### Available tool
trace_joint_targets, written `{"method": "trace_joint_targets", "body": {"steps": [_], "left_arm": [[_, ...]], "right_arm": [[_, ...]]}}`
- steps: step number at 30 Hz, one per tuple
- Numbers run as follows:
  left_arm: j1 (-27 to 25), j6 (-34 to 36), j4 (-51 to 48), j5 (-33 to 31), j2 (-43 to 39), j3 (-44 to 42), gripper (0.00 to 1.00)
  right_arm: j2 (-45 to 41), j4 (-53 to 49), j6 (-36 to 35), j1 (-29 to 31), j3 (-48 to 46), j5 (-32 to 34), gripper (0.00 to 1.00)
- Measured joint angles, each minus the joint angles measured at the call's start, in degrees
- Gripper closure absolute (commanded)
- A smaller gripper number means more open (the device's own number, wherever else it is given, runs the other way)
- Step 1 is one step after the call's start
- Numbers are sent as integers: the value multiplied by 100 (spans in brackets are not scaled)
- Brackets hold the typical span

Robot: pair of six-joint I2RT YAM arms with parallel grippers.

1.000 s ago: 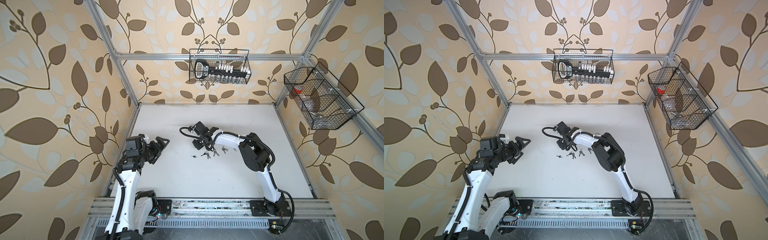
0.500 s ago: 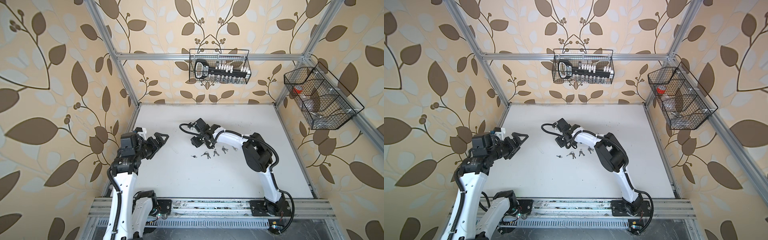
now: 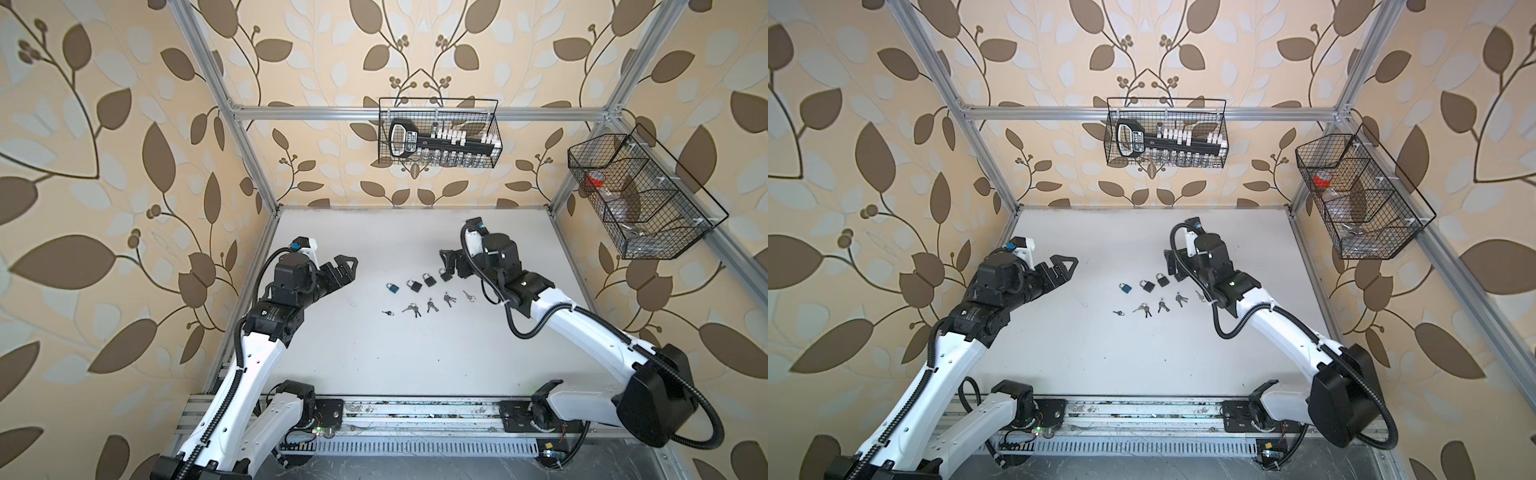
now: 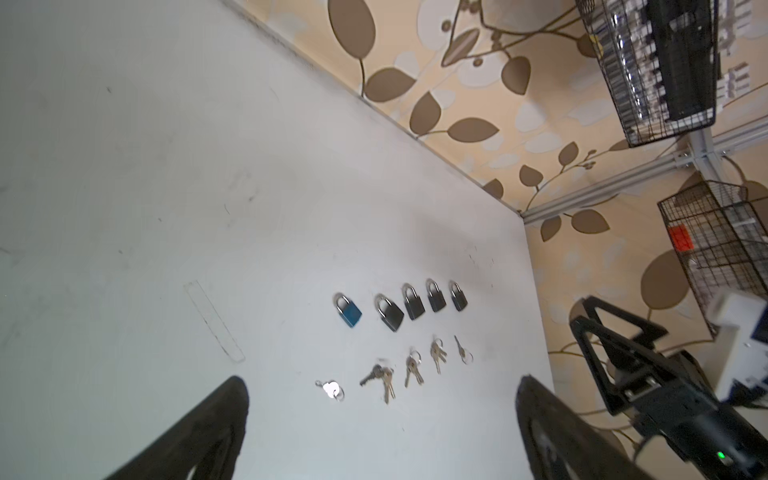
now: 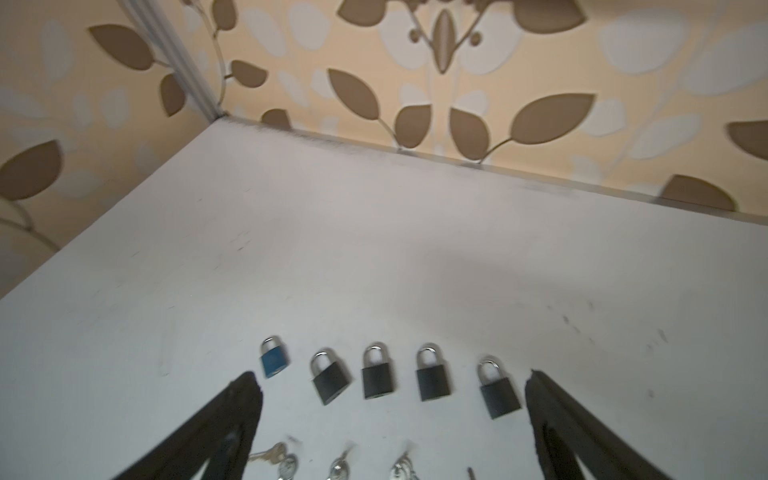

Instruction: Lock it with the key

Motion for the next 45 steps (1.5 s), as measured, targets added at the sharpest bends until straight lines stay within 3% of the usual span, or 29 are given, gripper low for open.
{"method": "trace_joint_targets", "body": {"steps": [4, 10, 16, 21, 28, 34, 42, 45], "left_arm": [[0, 542, 1220, -691, -317, -990, 1], [0, 1484, 2153, -1786, -535, -2011, 1], [0, 2221, 3003, -2645, -505, -3005, 1], [0, 2623, 3731, -3034, 127, -3445, 1], [2, 3119, 5217, -3082, 1281, -3755, 1], [181, 3364, 6373, -2686, 2273, -3711, 1], [662, 3353, 6784, -2133, 3403, -3252, 1], [841, 3259, 6502, -2055, 3716, -2861, 1]], "right_arm": [[-238, 544, 11, -485, -811, 697, 1], [-448, 1416, -107, -1547, -1840, 935, 1], [-234, 2643, -590, -1727, -2782, 1062, 1], [52, 3429, -977, -1840, -3169, 1115, 1], [341, 4715, -1167, -2131, -3679, 903, 1], [684, 5862, -1163, -2343, -3906, 310, 1], [1084, 7154, -1169, -2472, -4439, -297, 1], [1237, 7346, -1185, -2481, -4527, -393, 1]]}}
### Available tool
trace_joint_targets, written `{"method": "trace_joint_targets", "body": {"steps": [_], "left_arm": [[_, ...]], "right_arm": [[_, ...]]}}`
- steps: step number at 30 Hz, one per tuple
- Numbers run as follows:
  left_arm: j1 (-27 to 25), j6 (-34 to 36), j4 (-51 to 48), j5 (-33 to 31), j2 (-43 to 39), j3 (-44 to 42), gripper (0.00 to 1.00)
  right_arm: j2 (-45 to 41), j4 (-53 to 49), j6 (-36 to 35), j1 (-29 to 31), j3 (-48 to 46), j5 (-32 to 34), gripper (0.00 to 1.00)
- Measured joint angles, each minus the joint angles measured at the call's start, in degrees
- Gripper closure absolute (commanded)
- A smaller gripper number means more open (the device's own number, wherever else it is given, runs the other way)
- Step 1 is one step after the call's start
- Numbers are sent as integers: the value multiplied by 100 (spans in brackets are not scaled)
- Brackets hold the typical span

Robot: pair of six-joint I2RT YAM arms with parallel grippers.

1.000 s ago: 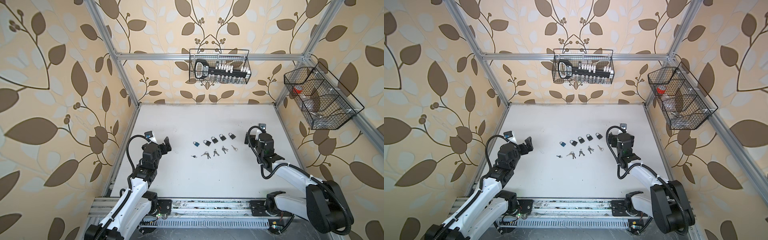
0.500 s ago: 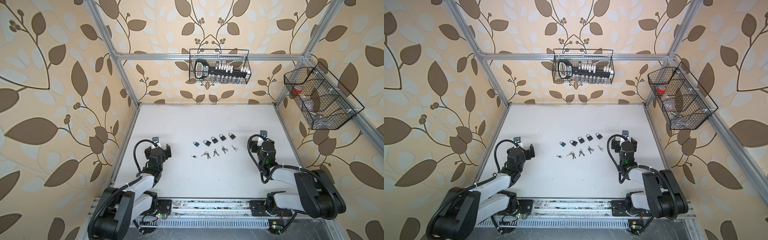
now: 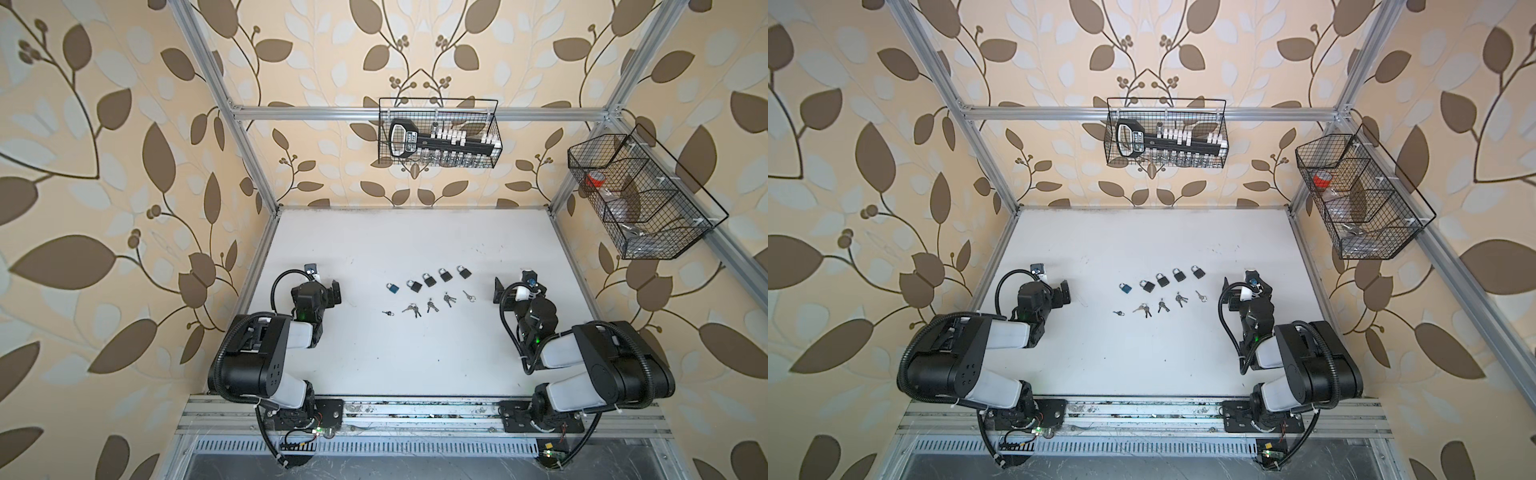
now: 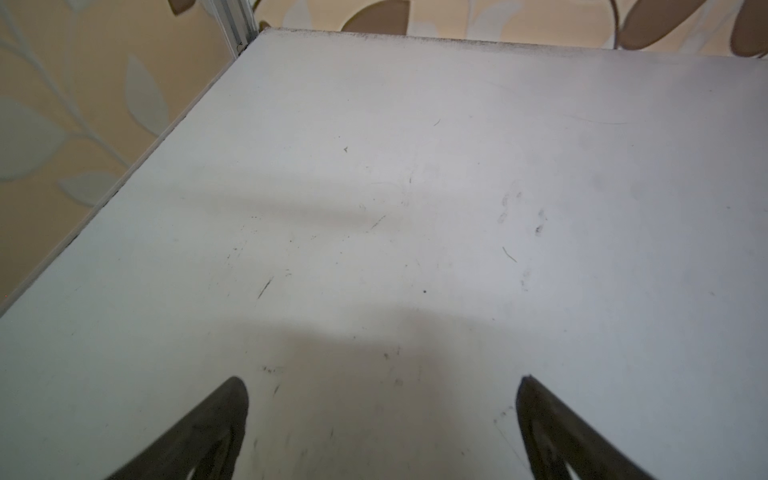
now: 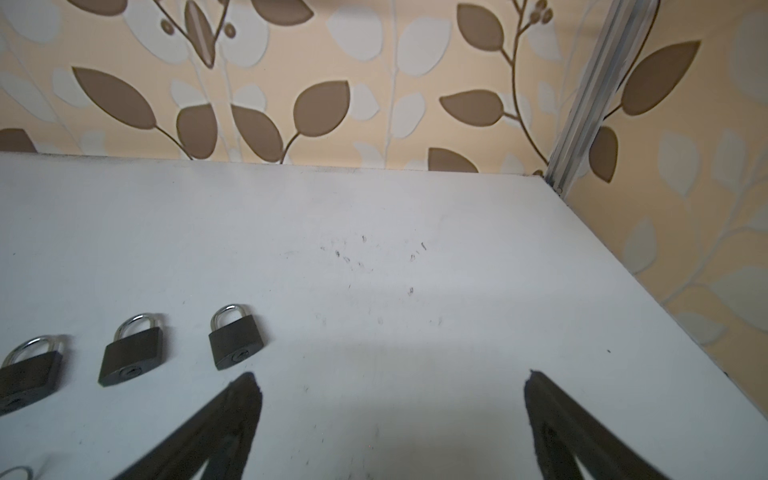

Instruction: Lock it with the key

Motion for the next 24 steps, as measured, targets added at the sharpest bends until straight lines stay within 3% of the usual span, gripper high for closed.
{"method": "trace_joint_targets", "body": {"steps": [7, 24], "left_arm": [[22, -63, -105, 72, 4, 140, 1], [13, -85, -256, 70, 4, 140, 1]], "right_arm": [[28, -485, 238, -516, 590, -348, 0], [28, -787, 345, -535, 610, -595, 1]]}}
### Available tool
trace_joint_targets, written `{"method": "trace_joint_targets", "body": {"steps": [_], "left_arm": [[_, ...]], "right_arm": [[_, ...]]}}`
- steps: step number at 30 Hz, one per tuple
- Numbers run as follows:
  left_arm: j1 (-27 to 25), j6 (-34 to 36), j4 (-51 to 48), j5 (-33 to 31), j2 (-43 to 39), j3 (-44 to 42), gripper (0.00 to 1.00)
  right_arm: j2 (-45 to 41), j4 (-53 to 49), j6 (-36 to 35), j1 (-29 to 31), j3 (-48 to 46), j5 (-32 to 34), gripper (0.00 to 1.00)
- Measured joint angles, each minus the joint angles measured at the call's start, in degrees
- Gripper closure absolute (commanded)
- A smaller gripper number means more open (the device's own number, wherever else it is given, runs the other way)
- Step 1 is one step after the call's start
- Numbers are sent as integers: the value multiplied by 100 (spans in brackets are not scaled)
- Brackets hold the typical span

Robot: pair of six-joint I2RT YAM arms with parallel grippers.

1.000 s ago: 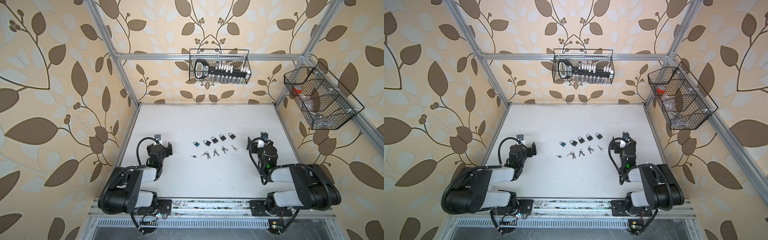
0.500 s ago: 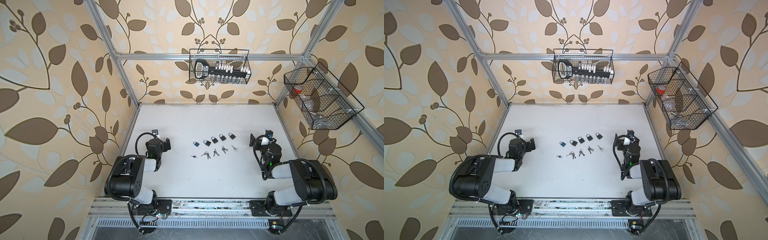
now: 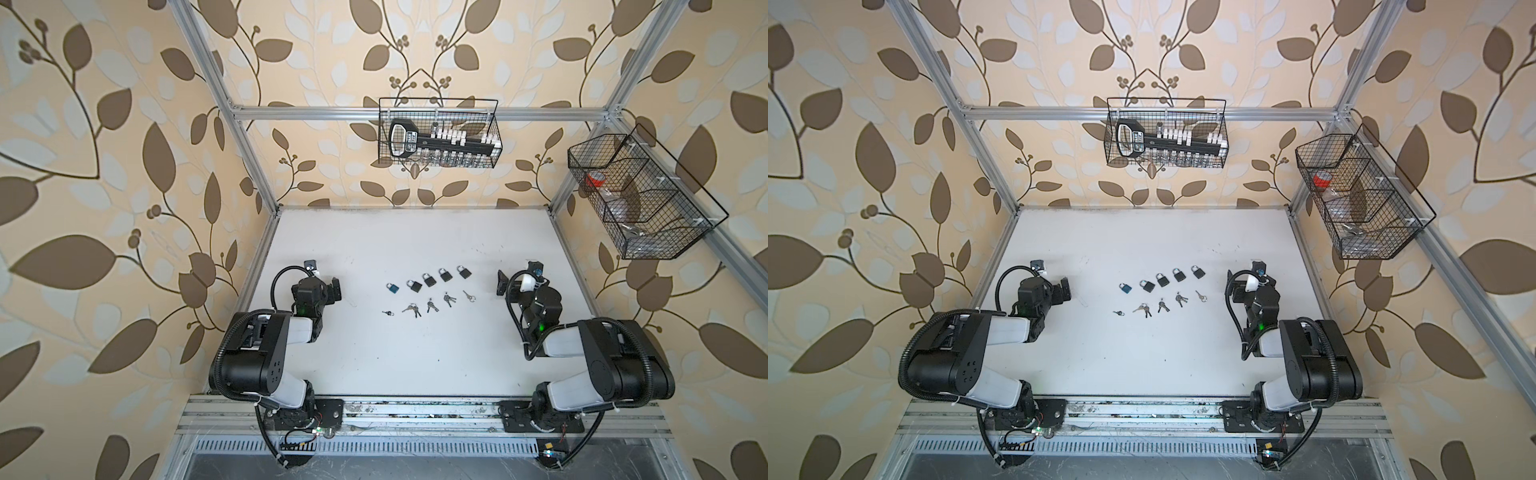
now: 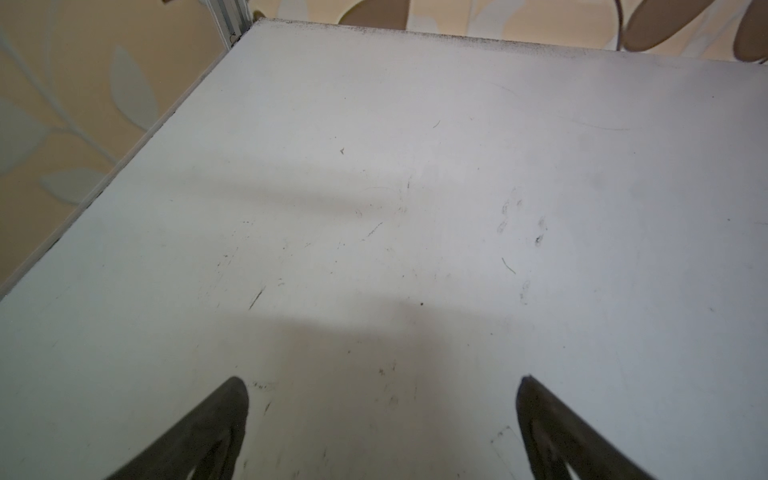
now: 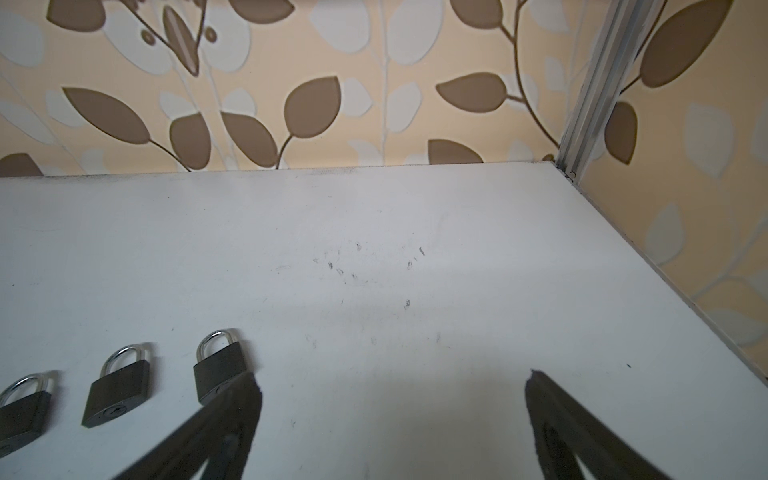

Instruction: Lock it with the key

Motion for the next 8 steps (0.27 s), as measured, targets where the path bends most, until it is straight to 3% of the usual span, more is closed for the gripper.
{"method": "trace_joint_targets", "body": {"steps": [8], "left_arm": [[0, 0, -35, 2, 0, 31, 1]], "right_arm": [[0, -28, 0, 0, 0, 0, 0]]}}
